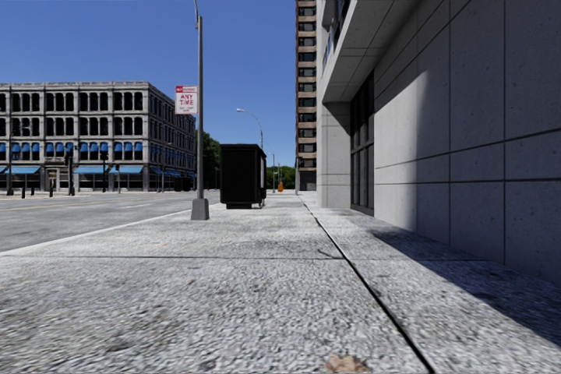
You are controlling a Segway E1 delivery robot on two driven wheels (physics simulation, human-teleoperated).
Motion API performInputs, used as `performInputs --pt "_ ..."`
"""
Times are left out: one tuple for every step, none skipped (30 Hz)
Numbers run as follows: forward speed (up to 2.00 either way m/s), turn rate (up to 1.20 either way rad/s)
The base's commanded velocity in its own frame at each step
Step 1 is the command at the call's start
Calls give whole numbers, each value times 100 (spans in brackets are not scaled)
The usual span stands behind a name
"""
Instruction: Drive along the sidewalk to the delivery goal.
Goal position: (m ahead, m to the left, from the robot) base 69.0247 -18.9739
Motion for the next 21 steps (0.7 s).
performInputs --pt "200 0" --pt "200 0" --pt "200 0" --pt "200 0" --pt "200 0" --pt "200 0" --pt "200 0" --pt "200 0" --pt "200 0" --pt "200 0" --pt "200 0" --pt "200 0" --pt "200 0" --pt "200 0" --pt "200 0" --pt "200 0" --pt "200 0" --pt "200 0" --pt "200 0" --pt "200 0" --pt "200 0"
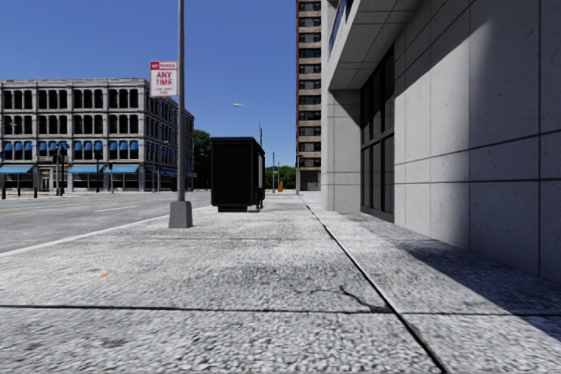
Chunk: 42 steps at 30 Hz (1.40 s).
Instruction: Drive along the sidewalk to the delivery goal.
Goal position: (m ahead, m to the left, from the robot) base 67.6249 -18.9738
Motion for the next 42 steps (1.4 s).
performInputs --pt "200 0" --pt "200 0" --pt "200 0" --pt "200 0" --pt "200 0" --pt "200 0" --pt "200 0" --pt "200 0" --pt "200 0" --pt "200 0" --pt "200 0" --pt "200 0" --pt "200 0" --pt "200 0" --pt "200 0" --pt "200 0" --pt "200 0" --pt "200 0" --pt "200 0" --pt "200 0" --pt "200 0" --pt "200 0" --pt "200 0" --pt "200 0" --pt "200 0" --pt "200 0" --pt "200 0" --pt "200 0" --pt "200 0" --pt "200 0" --pt "200 0" --pt "200 0" --pt "200 0" --pt "200 0" --pt "200 0" --pt "200 0" --pt "200 0" --pt "200 0" --pt "200 0" --pt "200 0" --pt "200 0" --pt "200 0"
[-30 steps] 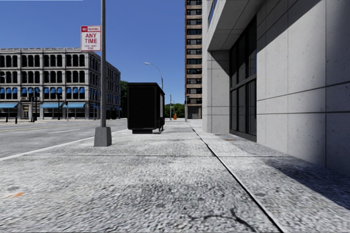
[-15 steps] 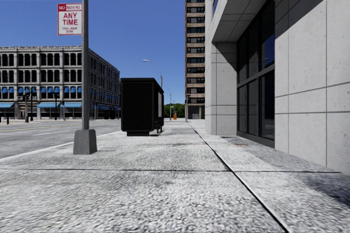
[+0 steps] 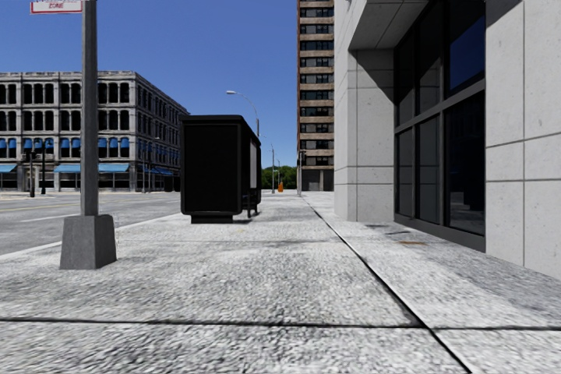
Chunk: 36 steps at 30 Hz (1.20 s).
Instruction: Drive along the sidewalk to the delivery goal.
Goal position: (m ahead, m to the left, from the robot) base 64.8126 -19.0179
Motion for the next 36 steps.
performInputs --pt "200 0" --pt "200 0" --pt "200 0" --pt "200 0" --pt "200 0" --pt "200 0" --pt "200 0" --pt "200 0" --pt "200 0" --pt "200 0" --pt "200 0" --pt "200 0" --pt "200 0" --pt "200 0" --pt "200 0" --pt "200 0" --pt "200 0" --pt "200 0" --pt "200 0" --pt "200 0" --pt "200 0" --pt "200 0" --pt "200 0" --pt "200 0" --pt "200 0" --pt "200 0" --pt "200 0" --pt "200 0" --pt "200 0" --pt "200 0" --pt "200 0" --pt "200 0" --pt "200 0" --pt "200 0" --pt "200 0" --pt "200 0"
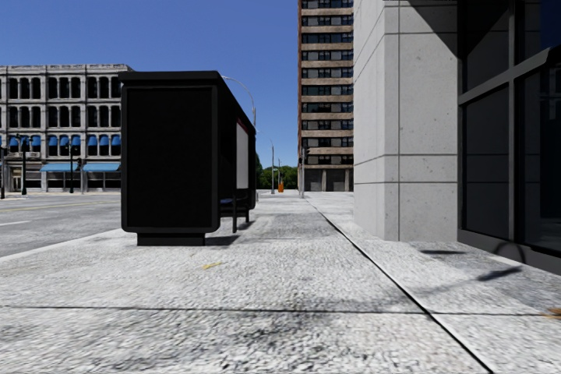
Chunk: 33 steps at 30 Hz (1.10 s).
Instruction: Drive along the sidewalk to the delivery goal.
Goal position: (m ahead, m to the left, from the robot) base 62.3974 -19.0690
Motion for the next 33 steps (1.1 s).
performInputs --pt "200 0" --pt "200 0" --pt "200 0" --pt "200 0" --pt "200 0" --pt "200 0" --pt "200 0" --pt "200 0" --pt "200 -2" --pt "200 -6" --pt "200 -6" --pt "200 -7" --pt "200 -7" --pt "200 -8" --pt "200 -8" --pt "200 -10" --pt "200 -11" --pt "200 -12" --pt "200 -12" --pt "200 -12" --pt "200 -12" --pt "200 -12" --pt "200 -12" --pt "200 -13" --pt "200 -13" --pt "200 -18" --pt "200 -21" --pt "200 -21" --pt "200 -21" --pt "200 -21" --pt "200 -22" --pt "200 -22" --pt "200 -22"
